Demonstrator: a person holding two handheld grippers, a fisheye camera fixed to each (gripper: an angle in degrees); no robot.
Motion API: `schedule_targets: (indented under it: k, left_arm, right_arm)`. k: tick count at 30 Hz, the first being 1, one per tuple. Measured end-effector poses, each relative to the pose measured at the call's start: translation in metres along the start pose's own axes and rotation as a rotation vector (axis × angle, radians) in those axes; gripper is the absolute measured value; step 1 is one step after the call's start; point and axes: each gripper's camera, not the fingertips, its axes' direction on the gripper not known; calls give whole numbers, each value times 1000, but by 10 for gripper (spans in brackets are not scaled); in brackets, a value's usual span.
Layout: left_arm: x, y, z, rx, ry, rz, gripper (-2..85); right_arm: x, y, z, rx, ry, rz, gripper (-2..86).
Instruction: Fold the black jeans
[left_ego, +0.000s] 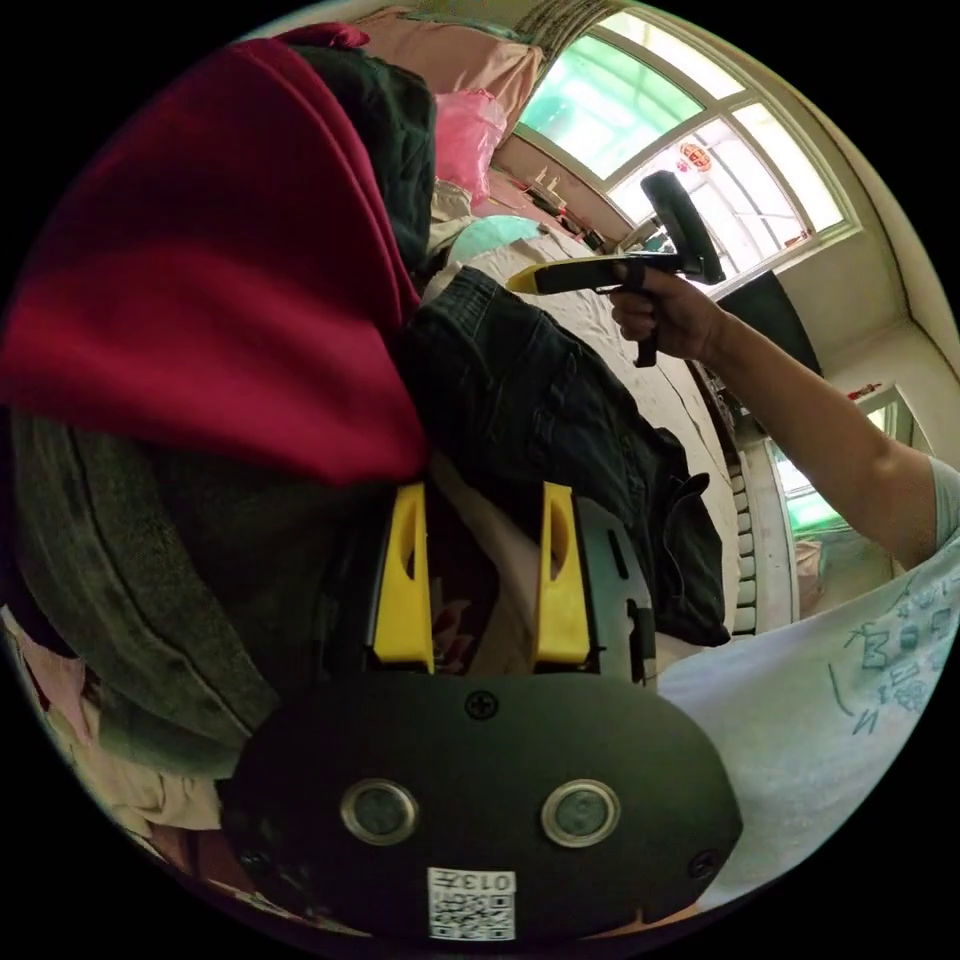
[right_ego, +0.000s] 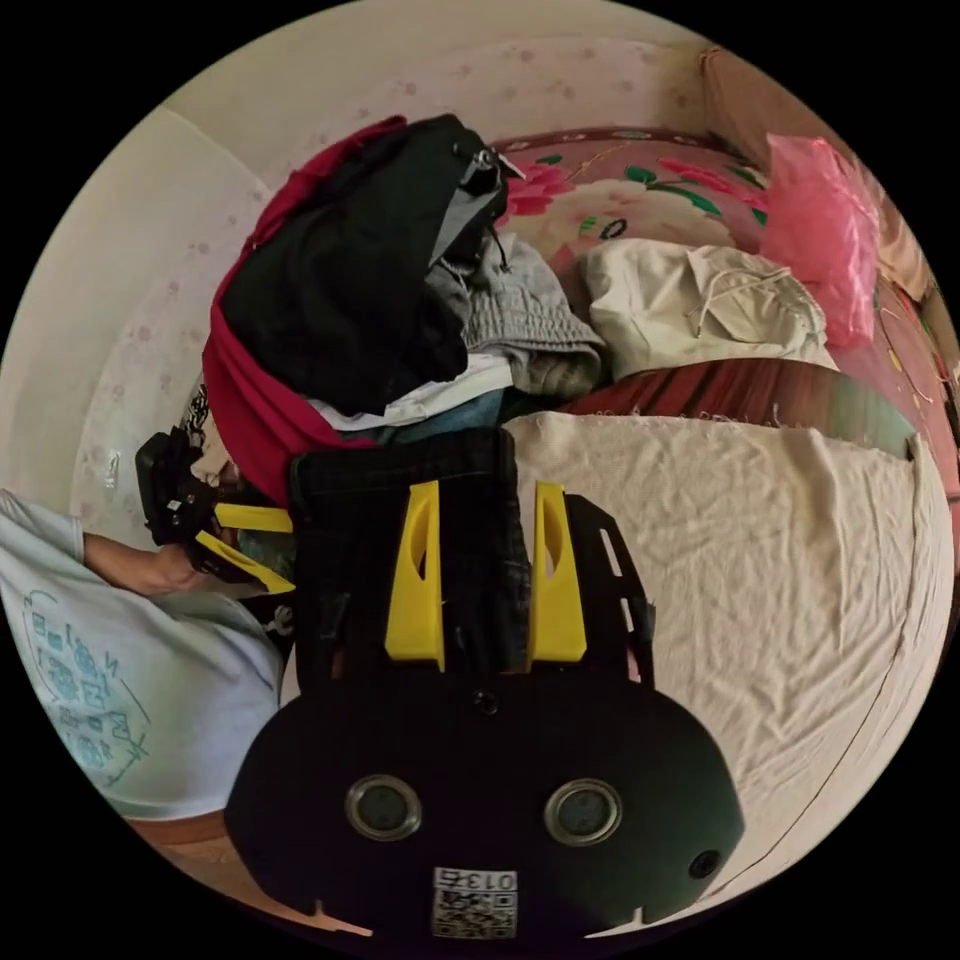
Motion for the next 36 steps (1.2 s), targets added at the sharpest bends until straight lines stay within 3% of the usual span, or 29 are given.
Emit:
schedule_targets:
  k: [6,11,18,24,28,36]
  left_arm:
    - [-18,-19,17,-53,107,-22,127]
    - [-17,-15,15,-56,206,-86,54]
    - [58,5,-28,21,181,89,42]
    - [205,27,-65,66,181,618,42]
    - [321,54,-48,2,177,976,43]
    - [507,157,76,-226,169,1474,47]
  right_arm:
    - [14,-16,30,-142,-70,-15,124]
    - [11,-14,20,-146,-53,-42,84]
    - [-36,40,-89,83,27,-255,75]
    - [-60,171,-237,369,75,-270,75]
    - [-75,283,-302,442,177,-174,72]
    - [-82,529,-294,499,327,374,69]
